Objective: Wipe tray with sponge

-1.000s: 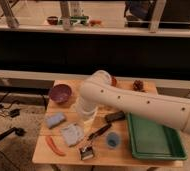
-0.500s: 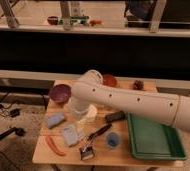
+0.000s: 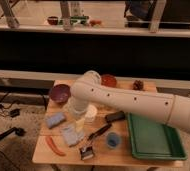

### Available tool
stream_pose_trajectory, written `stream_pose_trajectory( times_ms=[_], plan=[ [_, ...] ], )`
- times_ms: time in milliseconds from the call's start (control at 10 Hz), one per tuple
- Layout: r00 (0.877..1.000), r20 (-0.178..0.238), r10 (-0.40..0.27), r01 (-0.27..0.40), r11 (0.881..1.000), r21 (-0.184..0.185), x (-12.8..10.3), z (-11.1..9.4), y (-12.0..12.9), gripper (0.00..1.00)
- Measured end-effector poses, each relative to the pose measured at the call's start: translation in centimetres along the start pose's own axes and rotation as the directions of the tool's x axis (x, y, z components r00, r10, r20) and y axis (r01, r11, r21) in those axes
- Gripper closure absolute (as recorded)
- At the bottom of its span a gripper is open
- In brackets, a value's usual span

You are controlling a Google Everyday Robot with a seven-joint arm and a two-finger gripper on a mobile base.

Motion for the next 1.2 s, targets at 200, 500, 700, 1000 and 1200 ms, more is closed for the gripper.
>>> stream_pose_trajectory(
  times_ms=[200,500,700,1000,1200],
  plan=[
    [0.999,0.033,-0.036,0.036,0.999,-0.009,-1.9,2.7,-2.8,0.2],
    [0.992,0.083,-0.097,0.099,0.995,-0.017,-5.0,6.6,-7.2,0.2],
    [0.984,0.109,-0.138,0.14,0.99,-0.015,-5.9,8.4,-9.7,0.2],
    [0.974,0.13,-0.185,0.188,0.982,-0.014,-6.8,10.3,-11.9,0.2],
    [0.972,0.136,-0.192,0.196,0.98,-0.021,-6.5,11.3,-12.3,0.2]
  ],
)
